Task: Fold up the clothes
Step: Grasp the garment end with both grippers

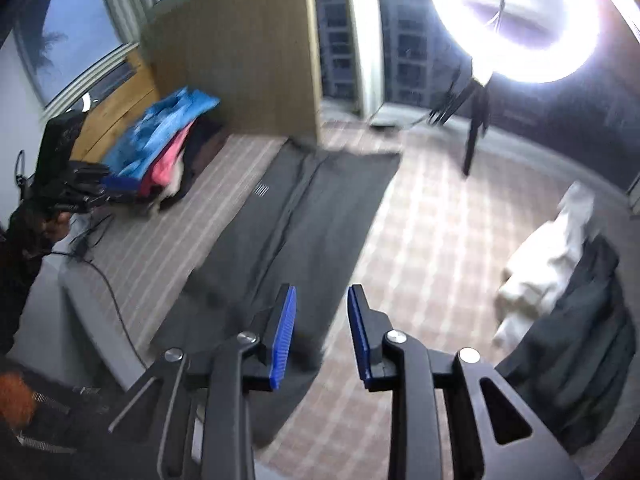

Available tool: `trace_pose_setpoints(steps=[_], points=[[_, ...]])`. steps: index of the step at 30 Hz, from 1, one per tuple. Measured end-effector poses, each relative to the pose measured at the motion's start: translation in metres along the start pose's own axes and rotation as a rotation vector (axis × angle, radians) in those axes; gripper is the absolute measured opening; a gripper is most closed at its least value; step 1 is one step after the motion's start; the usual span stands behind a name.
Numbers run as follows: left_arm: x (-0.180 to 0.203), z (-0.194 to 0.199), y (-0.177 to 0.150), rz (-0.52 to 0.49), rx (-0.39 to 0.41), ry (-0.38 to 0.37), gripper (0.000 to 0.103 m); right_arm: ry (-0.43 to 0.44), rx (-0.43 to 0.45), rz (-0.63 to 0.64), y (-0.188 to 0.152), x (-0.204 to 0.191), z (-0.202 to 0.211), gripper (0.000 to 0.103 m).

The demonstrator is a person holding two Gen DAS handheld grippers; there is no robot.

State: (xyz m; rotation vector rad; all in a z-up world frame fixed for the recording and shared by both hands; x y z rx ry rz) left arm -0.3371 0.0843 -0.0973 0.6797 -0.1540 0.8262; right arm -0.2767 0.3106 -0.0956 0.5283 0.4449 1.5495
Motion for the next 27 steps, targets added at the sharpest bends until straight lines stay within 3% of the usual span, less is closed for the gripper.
trace_pose_setpoints(steps=[2,4,10,15,18,23,27], points=[[-0.015,-0.01,0.023,0.005,0.009,0.041,0.033,-0.033,0.029,-0.005,0.023,0.008,-0.012,0.038],[-0.032,-0.021,0.042,0.036,0.015,0.031,0.033,-0.065,0.059,-0.011,0.047,0.015,-0.031,0.044],[-0.091,-0.088,0.085,0.091,-0.016,0.074,0.033,-0.039,-0.006,-0.079,0.078,0.025,-0.135,0.044],[-0.152,-0.147,0.104,0.182,-0.077,0.067,0.033,-0.096,-0.059,-0.043,0.097,0.041,-0.22,0.044],[-0.179,-0.177,0.116,0.221,-0.099,0.047,0.033,-0.088,-0.112,-0.081,0.111,0.058,-0.269,0.044],[-0.192,-0.209,0.127,0.204,-0.135,0.022,0.034,-0.033,-0.149,-0.086,0.127,0.059,-0.318,0.045],[-0.196,-0.22,0.135,0.176,-0.145,0.035,0.037,-0.014,-0.156,-0.063,0.134,0.054,-0.335,0.047]])
Point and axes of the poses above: each gripper's, at about its wrist camera, not at the fingertips, and z roughly against the way its jaws point, x to its right, y to its top, the point moved 8 cm from there along -z, roughly the way its jaws point, and after that the axes turned 14 degrees about -y, right-handed, at the moved point
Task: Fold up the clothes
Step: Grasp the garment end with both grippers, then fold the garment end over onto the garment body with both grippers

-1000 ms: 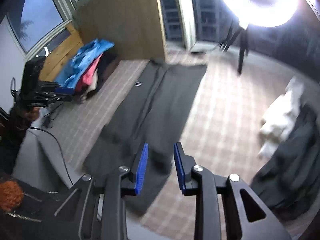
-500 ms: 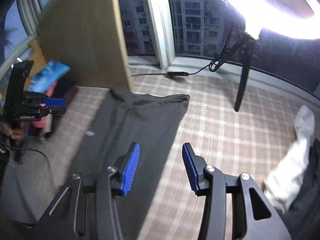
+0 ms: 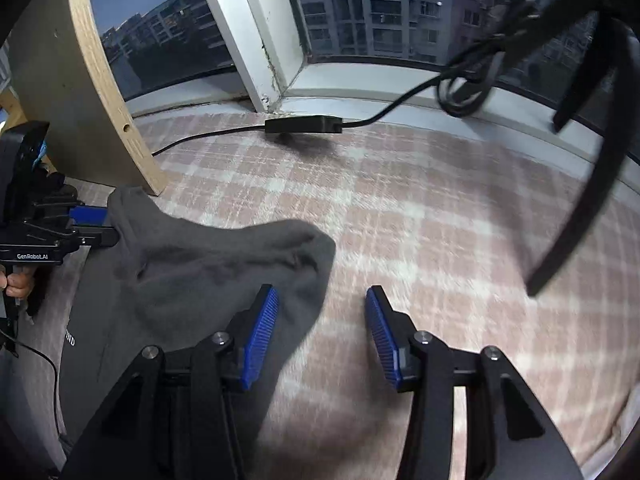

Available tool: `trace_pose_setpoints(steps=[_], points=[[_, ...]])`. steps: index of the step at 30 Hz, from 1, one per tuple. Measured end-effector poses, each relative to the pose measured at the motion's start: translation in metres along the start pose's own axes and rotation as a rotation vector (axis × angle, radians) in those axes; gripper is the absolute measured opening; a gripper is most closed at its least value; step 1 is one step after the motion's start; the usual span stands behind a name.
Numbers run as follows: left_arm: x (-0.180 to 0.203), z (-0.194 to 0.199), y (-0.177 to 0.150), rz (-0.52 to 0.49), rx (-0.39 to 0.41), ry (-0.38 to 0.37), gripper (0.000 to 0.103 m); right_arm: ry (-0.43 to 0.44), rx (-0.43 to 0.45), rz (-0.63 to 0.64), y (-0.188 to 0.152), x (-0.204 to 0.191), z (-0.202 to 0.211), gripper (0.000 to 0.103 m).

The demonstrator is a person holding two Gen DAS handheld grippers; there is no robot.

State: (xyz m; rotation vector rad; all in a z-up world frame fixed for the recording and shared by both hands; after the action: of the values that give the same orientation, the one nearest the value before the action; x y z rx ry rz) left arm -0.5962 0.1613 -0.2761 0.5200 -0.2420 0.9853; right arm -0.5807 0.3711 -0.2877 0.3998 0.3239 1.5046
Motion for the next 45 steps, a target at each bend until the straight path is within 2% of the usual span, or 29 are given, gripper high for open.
trace_pose_setpoints(steps=[2,12,13,14,15,18,21,23,28,34,38,41,45], points=[[0.0,-0.001,0.003,-0.003,0.002,-0.003,0.037,0.015,-0.002,0.007,0.005,-0.002,-0.004,0.052],[-0.004,-0.002,0.009,-0.039,0.019,0.017,0.038,0.0,0.038,0.085,0.017,-0.013,-0.01,0.051],[-0.004,-0.002,0.01,-0.049,0.023,0.02,0.035,0.007,0.043,0.078,0.017,-0.013,-0.009,0.04],[-0.004,-0.002,0.011,-0.054,0.03,0.014,0.022,0.022,0.045,0.074,0.017,-0.013,-0.008,0.015],[-0.004,-0.002,0.012,-0.057,0.037,0.006,0.012,0.043,0.037,0.059,0.017,-0.013,-0.007,0.01],[0.002,0.009,0.012,-0.073,0.068,-0.015,0.007,0.092,0.037,0.017,0.019,-0.012,0.002,0.008],[0.013,0.029,0.011,-0.103,0.102,-0.024,0.007,0.118,0.07,-0.008,0.022,-0.012,0.025,0.007],[0.025,0.051,0.008,-0.126,0.134,-0.04,0.007,0.141,0.093,-0.021,0.024,-0.015,0.048,0.007],[0.067,0.103,-0.014,-0.202,0.186,-0.058,0.007,0.139,0.163,0.011,0.012,-0.028,0.119,0.007],[0.125,0.165,-0.077,-0.299,0.225,-0.074,0.007,0.131,0.238,0.067,-0.03,-0.049,0.222,0.007],[0.158,0.194,-0.126,-0.357,0.237,-0.071,0.007,0.124,0.262,0.097,-0.084,-0.063,0.282,0.007],[0.173,0.2,-0.167,-0.375,0.226,-0.078,0.007,0.114,0.261,0.115,-0.132,-0.073,0.303,0.007],[0.183,0.19,-0.223,-0.357,0.189,-0.097,0.007,0.106,0.22,0.107,-0.198,-0.082,0.308,0.007]])
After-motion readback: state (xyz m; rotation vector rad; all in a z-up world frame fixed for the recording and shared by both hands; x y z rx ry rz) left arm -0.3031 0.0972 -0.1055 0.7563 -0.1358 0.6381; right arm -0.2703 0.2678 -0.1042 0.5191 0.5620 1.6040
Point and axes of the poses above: each gripper's, at about its wrist camera, not at the fingertips, and z roughly against the way its jaws point, x to its right, y to its top, the point moved 8 cm from there along -z, roughly the way its jaws point, and after that the axes turned 14 degrees about -y, right-handed, at the moved point
